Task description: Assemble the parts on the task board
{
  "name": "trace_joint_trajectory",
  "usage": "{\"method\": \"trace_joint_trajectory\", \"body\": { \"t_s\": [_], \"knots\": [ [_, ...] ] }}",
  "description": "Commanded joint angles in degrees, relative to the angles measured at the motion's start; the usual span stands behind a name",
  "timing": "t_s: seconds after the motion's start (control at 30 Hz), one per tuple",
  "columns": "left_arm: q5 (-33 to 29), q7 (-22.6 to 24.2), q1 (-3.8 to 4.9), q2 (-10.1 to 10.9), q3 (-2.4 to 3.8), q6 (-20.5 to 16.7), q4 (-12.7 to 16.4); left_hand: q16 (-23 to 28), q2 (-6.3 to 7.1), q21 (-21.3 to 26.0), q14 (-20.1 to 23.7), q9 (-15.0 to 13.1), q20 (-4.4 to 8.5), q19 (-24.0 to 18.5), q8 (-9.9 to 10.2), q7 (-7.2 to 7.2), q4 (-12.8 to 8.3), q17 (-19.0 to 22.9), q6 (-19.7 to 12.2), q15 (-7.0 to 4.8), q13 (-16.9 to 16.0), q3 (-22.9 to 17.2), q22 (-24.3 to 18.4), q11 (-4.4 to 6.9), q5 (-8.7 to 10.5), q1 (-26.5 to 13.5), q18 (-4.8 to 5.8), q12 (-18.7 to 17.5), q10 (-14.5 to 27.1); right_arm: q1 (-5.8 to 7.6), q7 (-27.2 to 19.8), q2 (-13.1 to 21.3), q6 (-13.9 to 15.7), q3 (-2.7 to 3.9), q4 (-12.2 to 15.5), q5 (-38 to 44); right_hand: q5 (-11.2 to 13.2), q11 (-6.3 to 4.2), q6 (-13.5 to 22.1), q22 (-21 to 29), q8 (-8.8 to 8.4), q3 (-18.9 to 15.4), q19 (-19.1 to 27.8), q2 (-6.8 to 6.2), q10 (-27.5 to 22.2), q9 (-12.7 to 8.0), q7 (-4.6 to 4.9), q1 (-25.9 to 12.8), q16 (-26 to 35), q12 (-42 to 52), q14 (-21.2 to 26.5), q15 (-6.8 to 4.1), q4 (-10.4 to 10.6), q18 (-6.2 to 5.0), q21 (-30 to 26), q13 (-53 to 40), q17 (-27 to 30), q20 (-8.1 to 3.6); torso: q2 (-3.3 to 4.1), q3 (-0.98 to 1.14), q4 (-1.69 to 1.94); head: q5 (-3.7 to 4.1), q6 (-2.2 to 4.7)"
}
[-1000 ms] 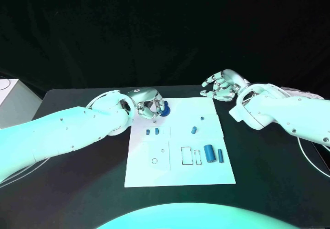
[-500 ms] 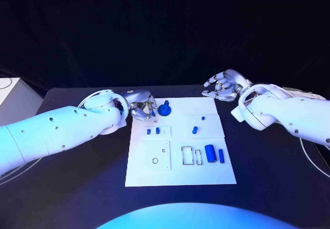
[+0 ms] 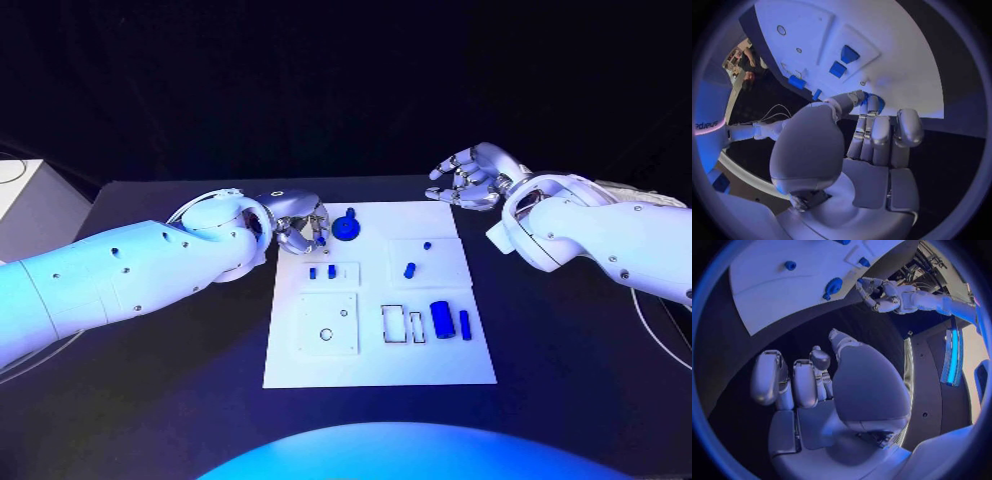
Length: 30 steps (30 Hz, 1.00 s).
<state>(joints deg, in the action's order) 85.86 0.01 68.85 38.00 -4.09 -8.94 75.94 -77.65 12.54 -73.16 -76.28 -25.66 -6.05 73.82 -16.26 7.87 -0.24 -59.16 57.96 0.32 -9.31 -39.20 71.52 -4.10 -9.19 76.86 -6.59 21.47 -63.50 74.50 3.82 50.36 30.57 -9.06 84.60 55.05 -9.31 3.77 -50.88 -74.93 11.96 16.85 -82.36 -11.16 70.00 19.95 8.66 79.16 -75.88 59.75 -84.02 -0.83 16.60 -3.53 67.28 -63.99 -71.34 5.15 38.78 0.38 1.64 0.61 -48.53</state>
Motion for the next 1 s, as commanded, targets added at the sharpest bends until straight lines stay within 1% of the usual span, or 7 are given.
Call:
{"method": "trace_joint_trajectory", "body": {
  "t_s": [0.03,0.2,0.3,0.43,0.53,0.73,1.0],
  "knots": [
    [1.5,0.0,-0.07,-0.3,-0.05,-0.4,0.0,-0.4,-0.06,-0.4,-0.5,-0.1,0.01,0.4,0.3,-0.18,0.0,-0.2,0.4,-0.02,0.0,0.3,0.1,-0.01,-0.17,-0.4,1.12,-0.4,-0.3,-0.03,-0.8,-0.1,-0.4,0.01,0.0,0.3,-0.3,-0.09,0.3,-1.5,0.25,0.2,0.2,-0.31,-0.2,0.1,0.03,-0.4,0.2,-0.4,-0.8,0.01,0.0,-1.07,-0.3,0.0,0.0,-0.1,0.01,0.02,0.0,0.08,-0.09],
    [1.5,0.1,-0.14,-0.6,-0.24,-0.2,-0.2,-0.4,-0.09,-0.5,-0.6,-0.1,0.03,0.5,0.3,-0.24,0.0,-0.3,0.6,-0.06,0.0,0.3,0.2,0.06,-0.17,-0.4,1.16,-0.5,-0.5,-0.03,-0.8,-0.1,-0.4,0.01,0.0,0.3,-0.4,-0.1,0.3,-1.4,0.26,0.2,0.2,-0.31,-0.2,0.1,0.03,-0.5,0.2,-0.3,-0.8,0.01,0.0,-1.08,-0.4,0.1,-0.1,-0.1,0.01,0.05,-0.06,0.0,-0.22],
    [1.5,0.2,-0.25,-0.8,-0.38,-0.2,-0.3,-0.4,-0.09,-0.5,-0.6,-0.1,0.03,0.5,0.3,-0.24,0.0,-0.3,0.6,-0.06,0.0,0.3,0.2,0.06,-0.17,-0.4,1.16,-0.5,-0.5,-0.03,-0.8,-0.1,-0.4,0.01,0.0,0.3,-0.4,-0.1,0.3,-1.4,0.26,0.2,0.2,-0.31,-0.2,0.1,0.03,-0.5,0.2,-0.3,-0.8,0.01,0.0,-1.08,-0.4,0.1,-0.1,-0.1,0.03,0.03,-0.02,0.18,-0.26],
    [1.5,0.2,-0.42,-1.1,-0.52,-0.3,-0.6,-0.4,-0.09,-0.5,-0.6,-0.1,0.03,0.5,0.3,-0.26,0.0,-0.2,0.6,-0.07,0.0,0.3,0.2,0.07,-0.17,-0.4,1.15,-0.5,-0.6,-0.03,-0.8,-0.1,-0.4,0.01,0.0,0.4,-0.4,-0.1,0.3,-1.4,0.26,0.2,0.2,-0.31,-0.2,0.1,0.03,-0.5,0.2,-0.3,-0.8,0.01,0.0,-1.08,-0.4,0.1,-0.1,-0.1,-0.03,0.01,0.0,0.18,-0.34],
    [1.5,0.3,-0.48,-1.2,-0.58,-0.5,-0.7,-0.4,-0.09,-0.4,-0.6,-0.1,0.04,0.5,0.3,-0.28,0.0,-0.2,0.6,-0.08,0.0,0.3,0.1,0.09,-0.17,-0.4,1.13,-0.5,-0.6,-0.03,-0.7,0.0,-0.4,0.01,0.0,0.4,-0.4,-0.1,0.3,-1.4,0.26,0.2,0.2,-0.31,-0.2,0.1,0.03,-0.5,0.2,-0.3,-0.8,0.01,0.0,-1.08,-0.4,0.1,-0.1,-0.1,-0.02,0.02,0.02,0.15,-0.49],
    [1.5,0.5,-0.53,-1.2,-0.65,-0.6,-0.9,-0.4,-0.05,-0.4,-0.7,-0.1,0.05,0.4,0.4,-0.29,0.0,-0.2,0.6,-0.11,0.0,0.3,0.1,0.11,-0.18,-0.4,1.12,-0.6,-0.6,-0.03,-0.7,0.1,-0.4,0.01,0.1,0.5,-0.4,-0.1,0.3,-1.4,0.26,0.2,0.2,-0.31,-0.2,0.1,0.03,-0.5,0.2,-0.3,-0.8,0.01,0.0,-1.08,-0.4,0.1,-0.1,-0.1,-0.04,0.04,-0.01,0.17,-0.56],
    [1.5,0.4,-0.59,-1.4,-0.71,-0.3,-1.1,-0.4,0.01,-0.2,-0.6,-0.1,0.06,0.3,0.5,-0.29,-0.1,-0.1,0.6,-0.12,0.0,0.4,-0.1,0.1,-0.18,-0.3,1.08,-0.7,-0.6,-0.03,-0.6,0.1,-0.5,0.01,0.1,0.5,-0.4,-0.1,0.4,-1.4,0.28,0.2,0.2,-0.32,-0.2,0.1,0.02,-0.6,0.3,-0.4,-0.8,0.0,0.0,-1.07,-0.4,0.1,0.0,-0.11,-0.03,0.0,-0.02,0.16,-0.77]
  ]
}}
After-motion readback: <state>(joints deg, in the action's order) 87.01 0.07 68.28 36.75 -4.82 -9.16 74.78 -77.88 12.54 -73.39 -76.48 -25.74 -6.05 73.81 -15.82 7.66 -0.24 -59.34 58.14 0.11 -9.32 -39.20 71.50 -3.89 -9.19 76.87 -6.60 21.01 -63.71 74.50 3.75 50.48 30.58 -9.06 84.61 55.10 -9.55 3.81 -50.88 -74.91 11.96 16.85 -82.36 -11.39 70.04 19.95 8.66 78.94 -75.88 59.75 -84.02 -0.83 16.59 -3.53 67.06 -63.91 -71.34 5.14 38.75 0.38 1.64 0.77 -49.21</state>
